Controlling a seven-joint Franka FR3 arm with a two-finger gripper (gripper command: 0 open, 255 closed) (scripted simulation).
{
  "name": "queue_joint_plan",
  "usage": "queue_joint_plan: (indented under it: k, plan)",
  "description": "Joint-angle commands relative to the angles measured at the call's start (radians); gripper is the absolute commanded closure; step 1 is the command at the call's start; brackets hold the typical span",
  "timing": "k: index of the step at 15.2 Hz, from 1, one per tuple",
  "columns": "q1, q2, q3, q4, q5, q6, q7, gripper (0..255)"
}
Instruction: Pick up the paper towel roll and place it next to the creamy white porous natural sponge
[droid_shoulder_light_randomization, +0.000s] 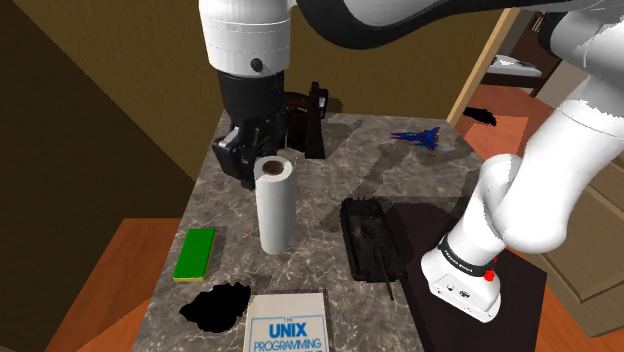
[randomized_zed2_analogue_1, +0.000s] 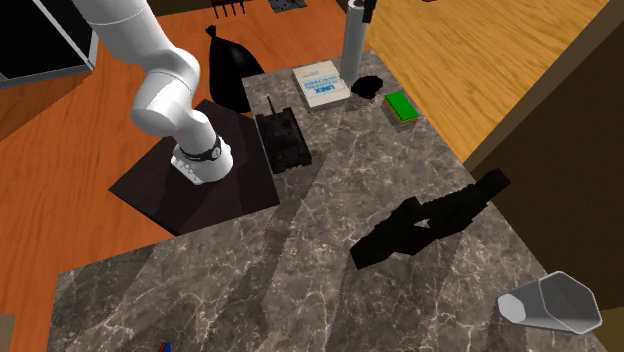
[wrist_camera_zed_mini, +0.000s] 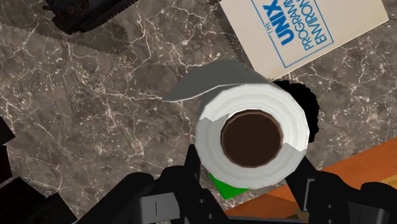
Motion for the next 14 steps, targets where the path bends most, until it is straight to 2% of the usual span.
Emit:
queue_joint_plan:
  k: [1,8,14]
  plan:
    - [0.023,0.062,0.028,0.059,-0.025,-0.004,0.056,255]
    - [0.144,0.295,0.092,0.287,-0.138,-0.033,0.238,255]
    - [0.309,0.542,0.099,0.589,-0.253,-0.117,0.358,255]
